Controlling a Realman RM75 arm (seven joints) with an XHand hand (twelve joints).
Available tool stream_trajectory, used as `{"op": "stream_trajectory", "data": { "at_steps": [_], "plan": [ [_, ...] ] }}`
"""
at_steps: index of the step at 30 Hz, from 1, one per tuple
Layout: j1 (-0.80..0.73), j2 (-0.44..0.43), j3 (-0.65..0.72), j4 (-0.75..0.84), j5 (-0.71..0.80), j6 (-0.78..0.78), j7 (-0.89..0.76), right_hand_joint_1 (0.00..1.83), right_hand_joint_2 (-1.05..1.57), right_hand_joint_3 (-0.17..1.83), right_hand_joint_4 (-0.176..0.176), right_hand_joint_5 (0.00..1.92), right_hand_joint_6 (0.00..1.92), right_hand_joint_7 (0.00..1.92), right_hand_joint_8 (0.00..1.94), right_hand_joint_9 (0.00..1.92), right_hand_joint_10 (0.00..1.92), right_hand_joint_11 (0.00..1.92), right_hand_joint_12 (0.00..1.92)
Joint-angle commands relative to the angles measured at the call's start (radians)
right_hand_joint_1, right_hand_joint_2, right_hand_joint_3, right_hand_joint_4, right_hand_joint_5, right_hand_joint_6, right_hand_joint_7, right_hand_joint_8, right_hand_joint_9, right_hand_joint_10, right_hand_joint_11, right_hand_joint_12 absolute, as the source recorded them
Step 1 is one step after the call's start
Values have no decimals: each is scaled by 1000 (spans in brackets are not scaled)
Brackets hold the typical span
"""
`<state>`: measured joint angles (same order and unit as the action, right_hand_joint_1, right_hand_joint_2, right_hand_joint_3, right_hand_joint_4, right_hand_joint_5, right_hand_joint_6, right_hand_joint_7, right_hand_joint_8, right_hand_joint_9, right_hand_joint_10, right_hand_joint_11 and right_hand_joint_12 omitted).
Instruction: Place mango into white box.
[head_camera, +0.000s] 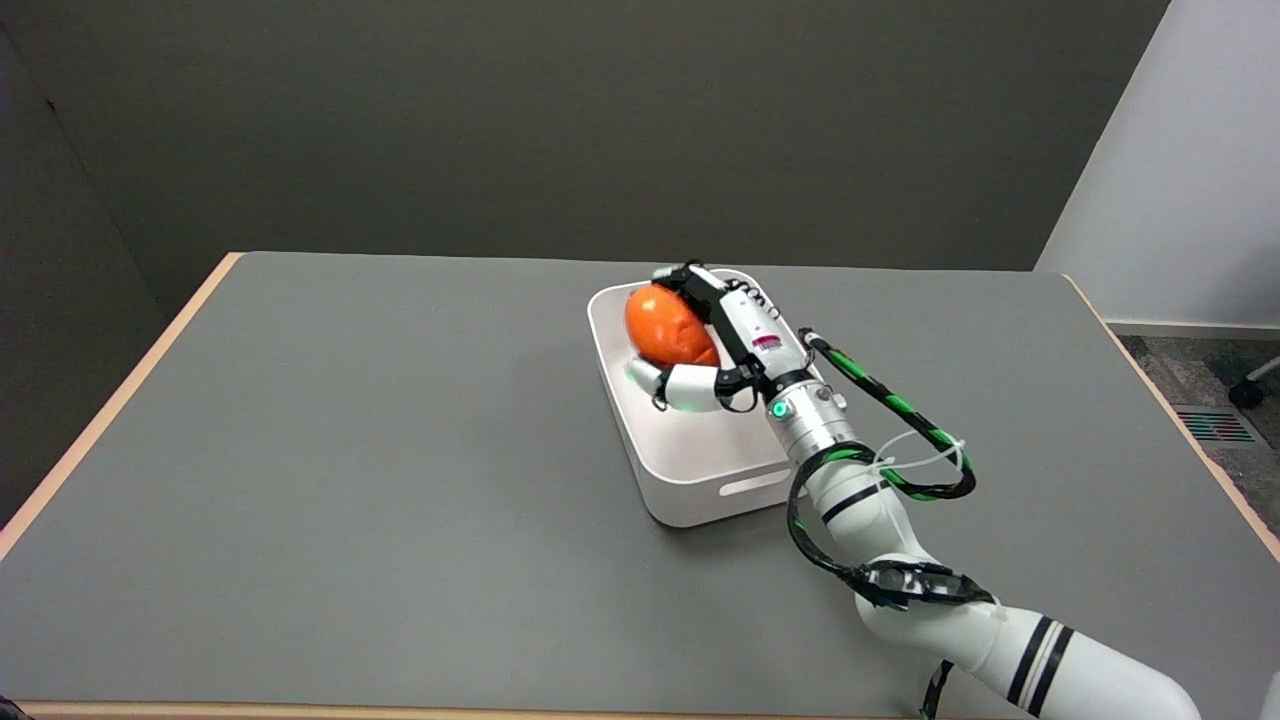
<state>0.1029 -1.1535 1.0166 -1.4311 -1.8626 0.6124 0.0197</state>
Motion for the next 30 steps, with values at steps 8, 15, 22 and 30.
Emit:
{"op": "stream_trajectory", "data": {
  "at_steps": [8, 15, 22, 30],
  "plan": [
    [-79, 53, 86, -370, -77, -74, -206, 717, 631, 907, -72, 185, 412, 314, 575, 269, 1018, 390, 1855],
    [-80, 53, 102, -327, -30, -66, -206, 678, 620, 895, -67, 170, 391, 280, 503, 213, 950, 457, 1786],
    [-92, 54, 205, -310, -30, -73, -206, 652, 625, 883, -64, 161, 373, 266, 476, 199, 933, 467, 1767],
    [-108, 52, 455, -209, 164, -70, -194, 606, 627, 951, -73, 83, 346, 129, 437, 117, 767, 234, 1695]
  ]
}}
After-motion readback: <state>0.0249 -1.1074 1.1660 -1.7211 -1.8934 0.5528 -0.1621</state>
